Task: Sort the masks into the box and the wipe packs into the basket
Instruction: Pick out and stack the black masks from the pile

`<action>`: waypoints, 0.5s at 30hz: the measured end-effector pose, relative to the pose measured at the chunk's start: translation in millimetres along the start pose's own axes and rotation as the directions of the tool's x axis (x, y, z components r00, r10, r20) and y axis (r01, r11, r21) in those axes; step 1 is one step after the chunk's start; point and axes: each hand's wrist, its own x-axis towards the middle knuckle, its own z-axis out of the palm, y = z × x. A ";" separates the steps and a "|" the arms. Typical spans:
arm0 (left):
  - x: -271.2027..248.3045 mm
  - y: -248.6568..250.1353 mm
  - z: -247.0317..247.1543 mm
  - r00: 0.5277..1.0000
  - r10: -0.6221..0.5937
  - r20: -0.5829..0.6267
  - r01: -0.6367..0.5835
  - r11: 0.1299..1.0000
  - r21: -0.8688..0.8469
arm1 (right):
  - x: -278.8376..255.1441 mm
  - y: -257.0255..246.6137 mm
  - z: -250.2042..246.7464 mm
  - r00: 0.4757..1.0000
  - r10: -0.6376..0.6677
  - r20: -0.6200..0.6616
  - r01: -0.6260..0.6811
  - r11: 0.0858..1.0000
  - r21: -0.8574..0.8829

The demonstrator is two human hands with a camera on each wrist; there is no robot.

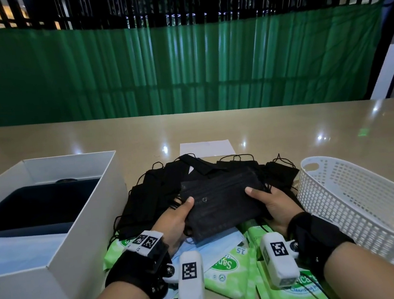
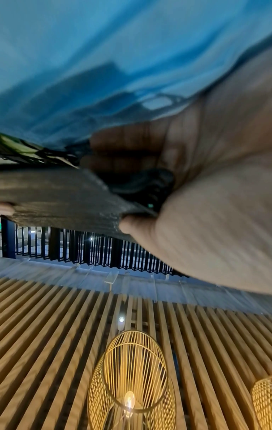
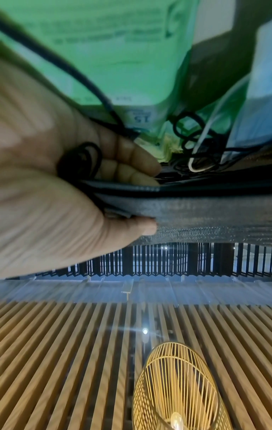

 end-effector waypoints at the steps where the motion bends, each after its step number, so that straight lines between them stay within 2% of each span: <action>1: -0.7 -0.6 0.9 1.000 -0.011 0.015 0.011 1.000 0.005 | 0.1 -0.3 -0.4 1.000 0.004 -0.003 -0.004 1.000 0.010; 6: -6.3 5.0 2.9 0.999 -0.024 0.042 0.026 0.999 -0.047 | 2.3 1.7 -2.3 0.999 0.011 -0.035 -0.010 0.999 0.040; 8: -8.2 12.4 2.2 0.999 0.026 -0.020 -0.027 0.997 -0.073 | 2.9 1.3 -2.4 0.998 0.012 -0.056 -0.010 0.999 0.043; 11: -8.3 31.9 -3.7 0.981 0.146 -0.126 -0.150 0.989 -0.017 | 2.5 -0.7 -3.0 0.996 0.010 -0.089 -0.005 0.998 0.058; 15: -11.6 59.3 -10.9 0.983 0.179 -0.038 -0.183 0.971 -0.153 | 2.5 -1.6 -4.0 0.996 0.032 -0.084 -0.023 0.993 0.112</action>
